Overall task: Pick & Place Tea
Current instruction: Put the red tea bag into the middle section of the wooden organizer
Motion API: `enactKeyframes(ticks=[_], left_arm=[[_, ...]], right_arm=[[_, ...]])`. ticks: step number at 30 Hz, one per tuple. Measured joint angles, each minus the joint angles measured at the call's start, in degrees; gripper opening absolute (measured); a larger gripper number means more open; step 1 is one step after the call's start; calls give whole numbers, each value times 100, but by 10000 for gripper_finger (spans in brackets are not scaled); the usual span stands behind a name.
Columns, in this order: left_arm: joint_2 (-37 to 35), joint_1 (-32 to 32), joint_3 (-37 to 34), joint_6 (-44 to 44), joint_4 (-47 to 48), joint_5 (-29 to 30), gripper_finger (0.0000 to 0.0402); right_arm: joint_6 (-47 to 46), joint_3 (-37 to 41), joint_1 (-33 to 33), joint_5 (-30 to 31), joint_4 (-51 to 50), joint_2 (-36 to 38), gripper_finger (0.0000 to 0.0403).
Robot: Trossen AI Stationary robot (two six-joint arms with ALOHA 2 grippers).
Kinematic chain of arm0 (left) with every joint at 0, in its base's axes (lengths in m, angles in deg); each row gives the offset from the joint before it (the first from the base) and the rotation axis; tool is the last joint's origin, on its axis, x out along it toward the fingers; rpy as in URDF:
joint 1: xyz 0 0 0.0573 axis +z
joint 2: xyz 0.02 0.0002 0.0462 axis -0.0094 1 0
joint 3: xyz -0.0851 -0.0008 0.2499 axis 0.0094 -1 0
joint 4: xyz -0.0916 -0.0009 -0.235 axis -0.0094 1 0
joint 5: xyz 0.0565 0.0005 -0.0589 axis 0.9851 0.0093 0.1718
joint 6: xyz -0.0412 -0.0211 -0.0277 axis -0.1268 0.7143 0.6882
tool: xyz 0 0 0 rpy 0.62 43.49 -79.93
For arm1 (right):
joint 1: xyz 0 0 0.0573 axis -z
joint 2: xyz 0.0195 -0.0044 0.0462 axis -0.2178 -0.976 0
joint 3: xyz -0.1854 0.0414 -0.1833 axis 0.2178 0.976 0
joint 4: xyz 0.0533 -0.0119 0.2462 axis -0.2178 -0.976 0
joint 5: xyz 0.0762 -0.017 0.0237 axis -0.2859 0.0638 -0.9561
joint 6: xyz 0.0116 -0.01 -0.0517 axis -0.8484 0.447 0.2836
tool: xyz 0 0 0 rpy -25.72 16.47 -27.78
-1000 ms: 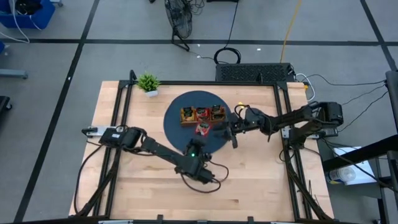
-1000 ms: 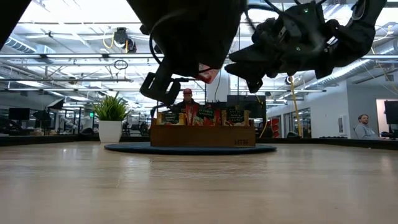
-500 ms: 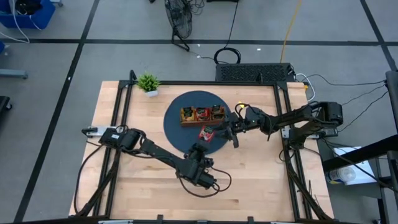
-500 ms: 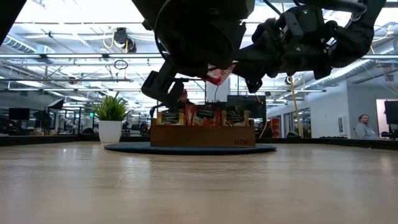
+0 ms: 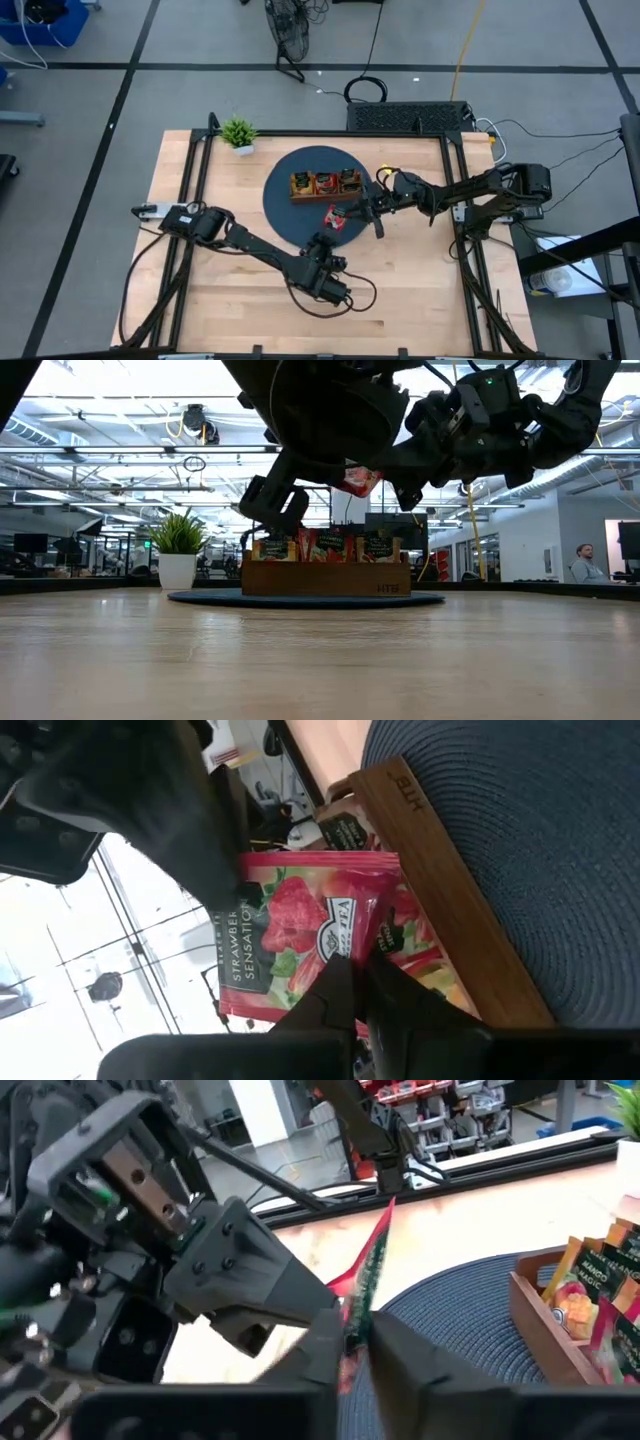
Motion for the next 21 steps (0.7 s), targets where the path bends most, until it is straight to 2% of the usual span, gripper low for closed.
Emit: enactKeyframes(ticks=[2,6,10,12,16,21], left_arm=[[0,-2,0,0,-51,-2,10],[0,-2,0,85,-89,-49,15],[-34,-4,0,896,-395,-418,27],[-170,-36,0,1478,-425,-868,41],[-744,-152,-97,2371,-433,-1875,67],[-1774,-350,-850,2473,-1342,-1969,80]], right_arm=[[189,1,0,-114,-47,0,14],[354,0,-46,-128,-77,0,2],[541,1,-81,149,-60,7,0],[707,1,-40,357,-49,50,0],[1017,-161,248,534,-62,55,0],[1225,-773,569,479,-846,59,0]])
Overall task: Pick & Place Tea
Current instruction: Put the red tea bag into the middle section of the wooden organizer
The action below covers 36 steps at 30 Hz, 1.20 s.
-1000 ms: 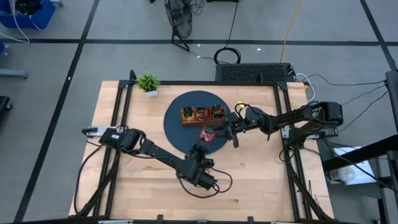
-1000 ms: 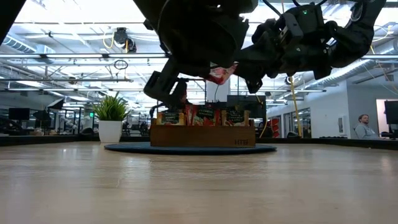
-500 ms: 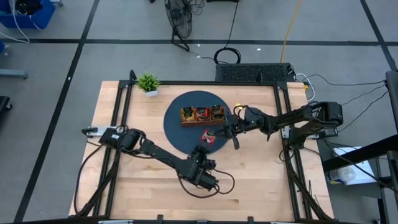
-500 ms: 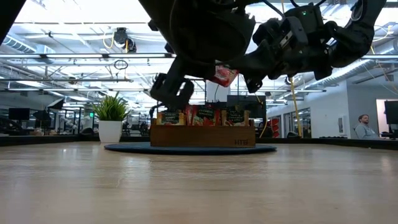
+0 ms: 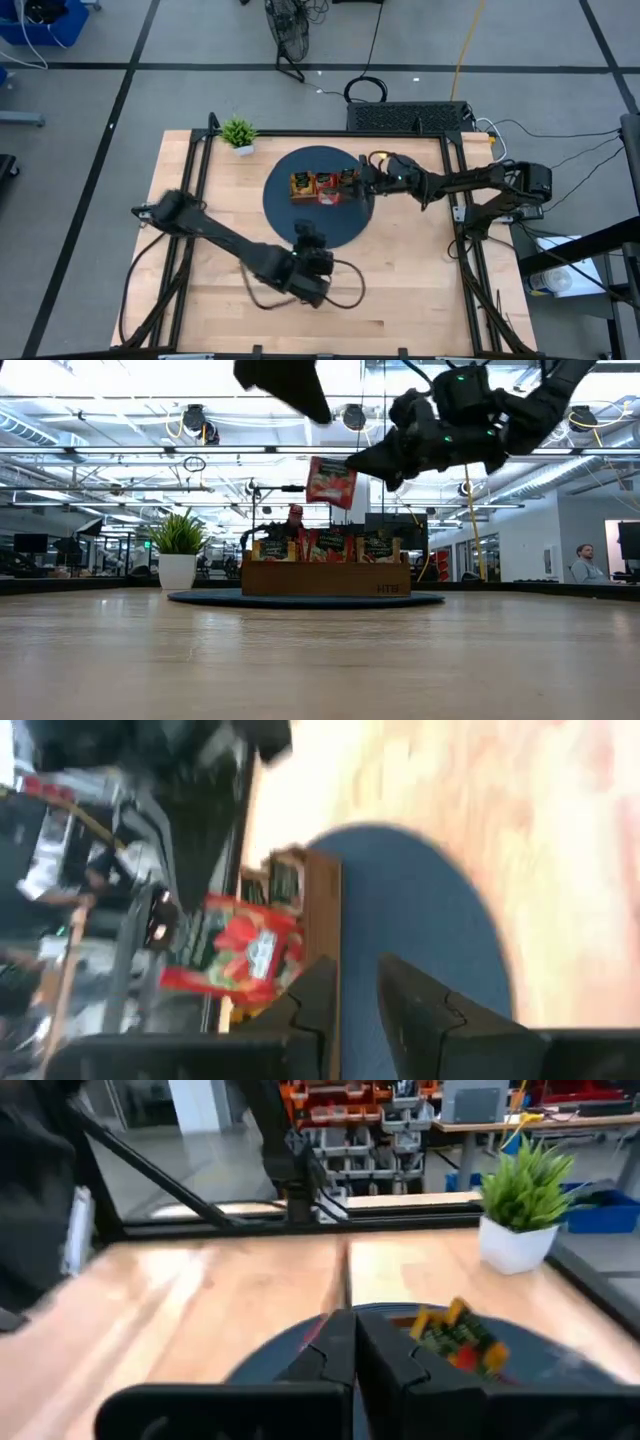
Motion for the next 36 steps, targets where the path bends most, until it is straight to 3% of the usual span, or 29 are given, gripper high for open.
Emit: enactKeyframes(ticks=[3,8,11,18,23,31,36], left_arm=[[-735,-106,-933,-396,-1249,-261,78],[-2080,-17,-3041,-1304,-4461,-1966,76],[-2700,142,-4214,-1537,-5968,-2650,76],[-3613,537,-6038,-1489,-8124,-2891,76],[-3776,713,-6672,-1445,-9122,-3182,76],[-3773,800,-6756,-1339,-9072,-3193,76],[-3773,800,-6756,-1353,-9065,-3193,76]], right_arm=[[551,-434,6,3,-552,0,0],[1942,-1297,38,304,-2217,-1,0],[2598,-1533,121,342,-2610,-55,0],[2862,-1528,512,193,-2526,-161,0],[2822,-1526,666,-19,-1922,-617,0],[2725,-1525,661,-159,-1596,-1167,0],[2768,-1523,670,71,-1714,-1171,0]])
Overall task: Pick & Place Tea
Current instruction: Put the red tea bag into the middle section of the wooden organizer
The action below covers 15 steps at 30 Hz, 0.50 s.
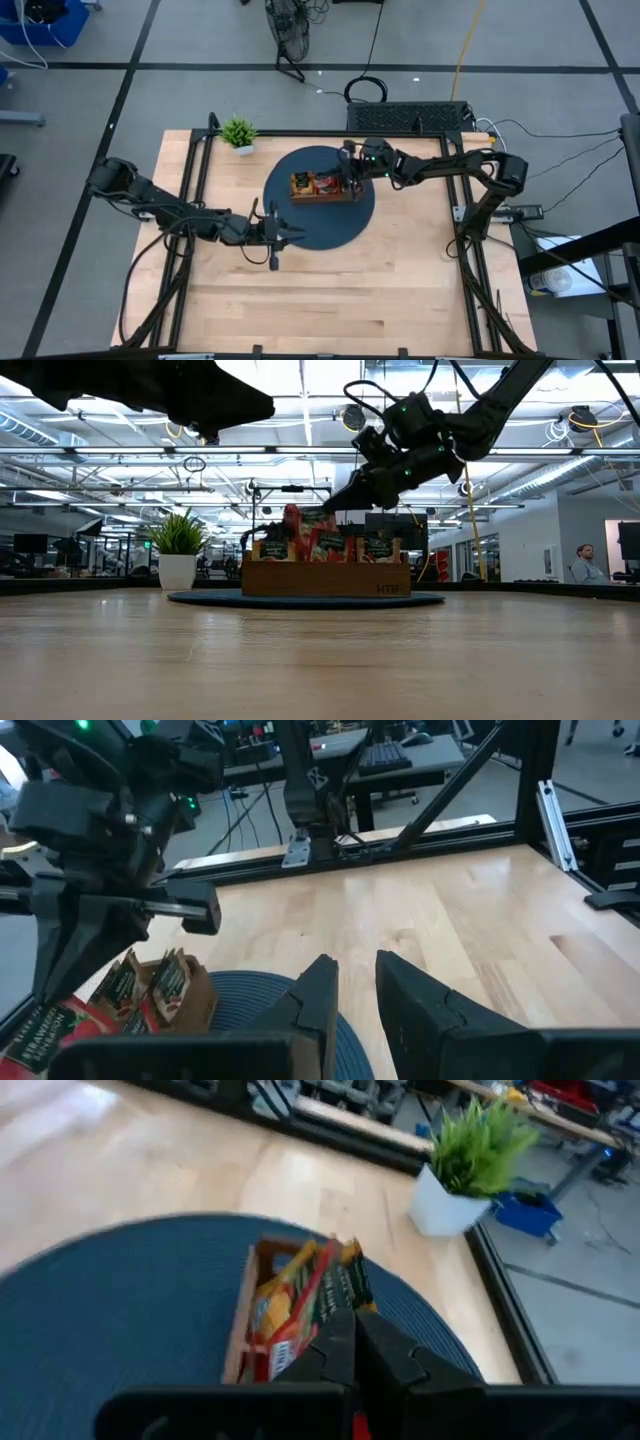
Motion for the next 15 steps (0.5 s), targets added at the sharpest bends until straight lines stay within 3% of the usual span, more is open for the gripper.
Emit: enactKeyframes(ticks=[15], left_arm=[[0,0,0,-6,76,0,76]], right_arm=[[-96,148,7,83,-405,26,0]])
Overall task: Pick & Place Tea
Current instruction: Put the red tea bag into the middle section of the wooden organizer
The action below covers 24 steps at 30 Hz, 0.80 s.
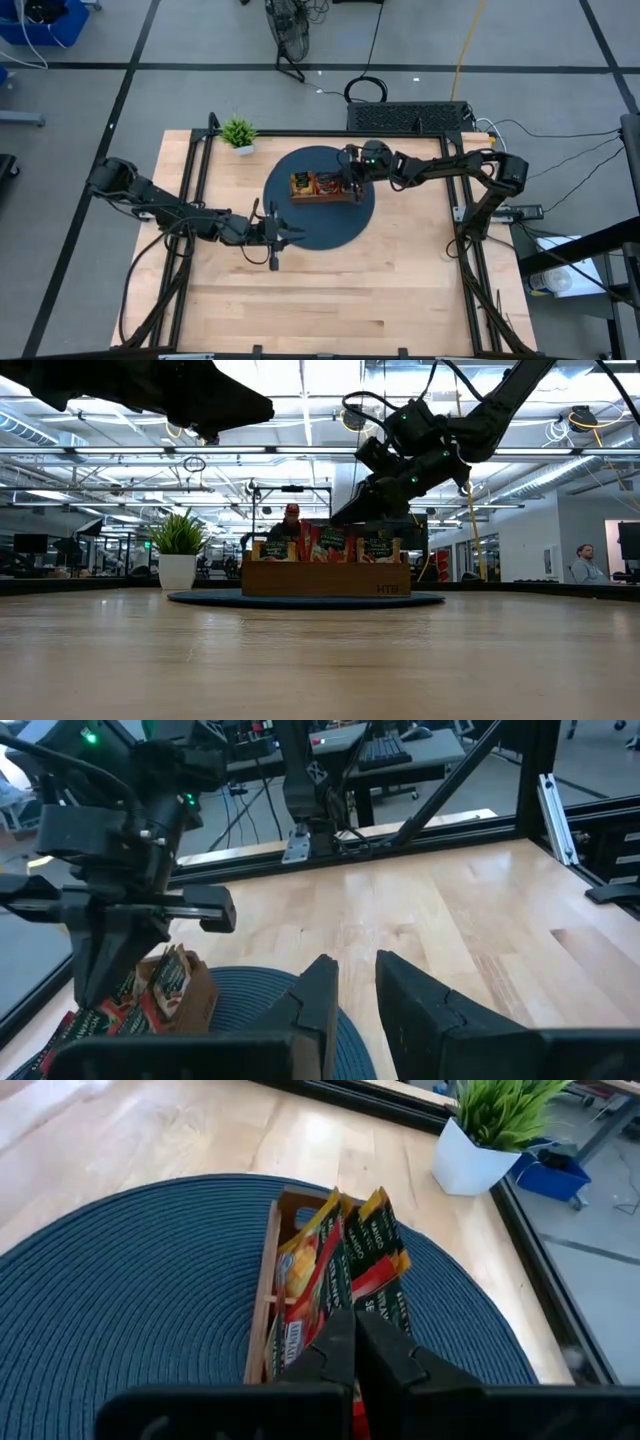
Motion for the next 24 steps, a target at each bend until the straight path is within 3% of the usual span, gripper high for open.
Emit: enactKeyframes(ticks=[15,24], left_arm=[[2,0,0,127,1,7,76],[4,0,2,174,43,7,76]], right_arm=[[-570,61,-9,457,199,2,3],[-723,61,-11,455,90,2,82]])
